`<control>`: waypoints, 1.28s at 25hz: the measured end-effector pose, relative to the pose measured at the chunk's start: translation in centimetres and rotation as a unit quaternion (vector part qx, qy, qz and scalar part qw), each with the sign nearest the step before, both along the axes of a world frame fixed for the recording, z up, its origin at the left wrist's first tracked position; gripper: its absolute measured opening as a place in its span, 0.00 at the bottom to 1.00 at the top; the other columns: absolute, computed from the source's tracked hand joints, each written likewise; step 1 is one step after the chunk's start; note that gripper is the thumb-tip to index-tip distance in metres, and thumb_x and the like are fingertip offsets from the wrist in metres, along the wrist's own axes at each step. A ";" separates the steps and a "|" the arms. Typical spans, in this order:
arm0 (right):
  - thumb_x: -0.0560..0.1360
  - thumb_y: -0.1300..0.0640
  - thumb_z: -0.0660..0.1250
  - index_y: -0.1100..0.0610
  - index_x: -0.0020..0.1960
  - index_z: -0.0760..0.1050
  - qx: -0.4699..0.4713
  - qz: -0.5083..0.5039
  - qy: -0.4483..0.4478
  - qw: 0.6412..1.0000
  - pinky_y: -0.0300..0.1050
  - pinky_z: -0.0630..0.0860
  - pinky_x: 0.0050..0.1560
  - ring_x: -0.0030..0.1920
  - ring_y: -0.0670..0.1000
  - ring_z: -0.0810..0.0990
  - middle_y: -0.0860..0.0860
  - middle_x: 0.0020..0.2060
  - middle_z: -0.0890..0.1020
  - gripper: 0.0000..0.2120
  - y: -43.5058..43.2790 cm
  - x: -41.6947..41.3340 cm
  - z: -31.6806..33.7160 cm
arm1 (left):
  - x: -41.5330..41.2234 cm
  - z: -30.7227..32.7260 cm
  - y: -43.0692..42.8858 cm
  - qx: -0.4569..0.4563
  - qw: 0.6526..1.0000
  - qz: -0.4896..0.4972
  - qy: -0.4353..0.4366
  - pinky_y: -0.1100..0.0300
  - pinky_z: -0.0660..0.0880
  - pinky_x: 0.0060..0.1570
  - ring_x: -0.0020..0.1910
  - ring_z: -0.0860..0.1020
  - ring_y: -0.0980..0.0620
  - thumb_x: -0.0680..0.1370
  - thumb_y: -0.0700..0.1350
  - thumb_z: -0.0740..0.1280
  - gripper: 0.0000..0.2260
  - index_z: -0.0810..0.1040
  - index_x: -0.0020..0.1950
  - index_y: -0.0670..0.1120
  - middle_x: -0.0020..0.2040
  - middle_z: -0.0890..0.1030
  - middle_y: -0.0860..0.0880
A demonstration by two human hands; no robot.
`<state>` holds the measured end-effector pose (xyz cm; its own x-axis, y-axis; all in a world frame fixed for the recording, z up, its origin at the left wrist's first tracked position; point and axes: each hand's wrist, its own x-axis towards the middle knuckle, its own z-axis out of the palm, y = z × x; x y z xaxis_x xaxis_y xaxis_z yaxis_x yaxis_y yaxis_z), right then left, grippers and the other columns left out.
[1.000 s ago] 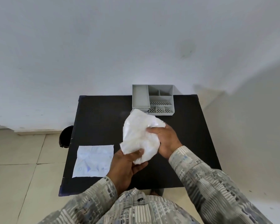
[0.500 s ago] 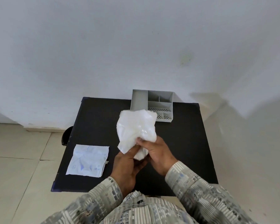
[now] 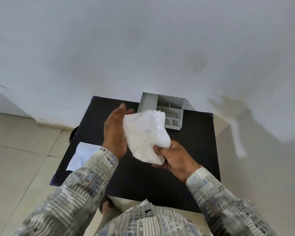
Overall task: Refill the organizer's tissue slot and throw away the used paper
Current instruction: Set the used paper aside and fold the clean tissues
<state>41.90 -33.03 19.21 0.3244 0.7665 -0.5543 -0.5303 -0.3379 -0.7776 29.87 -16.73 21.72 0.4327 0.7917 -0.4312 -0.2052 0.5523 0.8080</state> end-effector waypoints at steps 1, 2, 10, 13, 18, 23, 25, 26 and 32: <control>0.81 0.61 0.70 0.54 0.63 0.81 0.013 -0.007 0.005 1.000 0.50 0.86 0.43 0.57 0.57 0.88 0.54 0.58 0.88 0.12 0.0 0.3 0.2 | -0.2 -0.1 -0.4 -0.023 0.999 -0.033 -0.011 0.41 0.84 0.56 0.56 0.88 0.42 0.79 0.61 0.72 0.18 0.84 0.60 0.49 0.55 0.90 0.45; 0.81 0.60 0.70 0.54 0.64 0.81 0.024 -0.019 0.010 0.999 0.51 0.86 0.44 0.56 0.57 0.88 0.54 0.58 0.88 0.12 0.1 0.5 0.3 | -0.6 -0.4 -1.0 -0.026 0.996 -0.089 0.007 0.38 0.83 0.58 0.58 0.87 0.41 0.78 0.63 0.72 0.22 0.83 0.63 0.49 0.58 0.89 0.44; 0.78 0.51 0.74 0.54 0.56 0.85 -0.026 -0.042 -0.141 0.989 0.45 0.86 0.48 0.51 0.52 0.89 0.50 0.48 0.90 0.09 3.3 0.3 0.7 | -3.2 -3.9 -2.9 -0.008 0.973 -0.198 0.116 0.42 0.86 0.49 0.59 0.87 0.37 0.75 0.31 0.76 0.22 0.79 0.68 0.43 0.64 0.85 0.41; 0.80 0.41 0.69 0.51 0.57 0.84 -0.036 -0.097 -0.055 0.993 0.53 0.85 0.53 0.52 0.53 0.89 0.50 0.50 0.90 0.15 4.5 0.3 0.8 | -3.3 -3.4 -1.9 0.001 0.971 -0.209 0.116 0.40 0.86 0.50 0.56 0.88 0.39 0.75 0.30 0.75 0.21 0.80 0.66 0.43 0.62 0.86 0.41; 0.75 0.60 0.77 0.56 0.65 0.80 0.015 -0.016 -0.063 0.998 0.65 0.82 0.61 0.57 0.58 0.88 0.55 0.57 0.89 0.20 7.5 0.3 1.1 | -4.8 -3.2 4.0 -0.010 0.948 -0.306 0.091 0.38 0.86 0.53 0.59 0.87 0.40 0.78 0.39 0.76 0.21 0.79 0.69 0.48 0.62 0.87 0.43; 0.74 0.60 0.78 0.57 0.57 0.84 -0.049 -0.021 -0.167 0.984 0.62 0.86 0.55 0.49 0.55 0.90 0.53 0.50 0.90 0.12 8.0 0.3 1.2 | -3.9 -3.0 2.3 0.028 0.954 -0.281 0.097 0.40 0.86 0.52 0.58 0.88 0.42 0.74 0.39 0.80 0.24 0.80 0.69 0.47 0.59 0.89 0.45; 0.77 0.55 0.76 0.57 0.55 0.85 -0.069 -0.044 -0.197 0.977 0.61 0.86 0.53 0.50 0.57 0.90 0.54 0.49 0.90 0.09 9.3 -0.2 1.2 | -3.8 -3.9 2.9 0.020 0.957 -0.267 0.109 0.44 0.87 0.47 0.55 0.89 0.43 0.72 0.34 0.80 0.24 0.81 0.66 0.45 0.57 0.90 0.44; 0.79 0.52 0.74 0.56 0.55 0.85 -0.074 -0.082 -0.199 0.974 0.61 0.86 0.53 0.51 0.58 0.90 0.54 0.49 0.90 0.09 9.9 -0.2 1.2 | -3.8 -4.0 3.5 0.008 0.955 -0.275 0.110 0.46 0.86 0.46 0.54 0.89 0.44 0.72 0.33 0.81 0.23 0.82 0.65 0.44 0.57 0.90 0.44; 0.79 0.35 0.65 0.57 0.71 0.77 -0.013 -0.211 0.148 0.966 0.73 0.73 0.69 0.65 0.67 0.82 0.61 0.65 0.84 0.31 9.7 -0.6 -0.3 | -3.4 -4.9 6.0 -0.092 0.977 -0.194 0.009 0.42 0.86 0.51 0.58 0.88 0.41 0.72 0.33 0.78 0.24 0.81 0.67 0.45 0.60 0.89 0.44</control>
<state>41.27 -23.33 18.94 0.4295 0.5857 -0.6873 -0.8227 -0.0599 -0.5653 26.42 -10.72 16.79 0.6752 0.4779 -0.5619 0.0620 0.7223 0.6888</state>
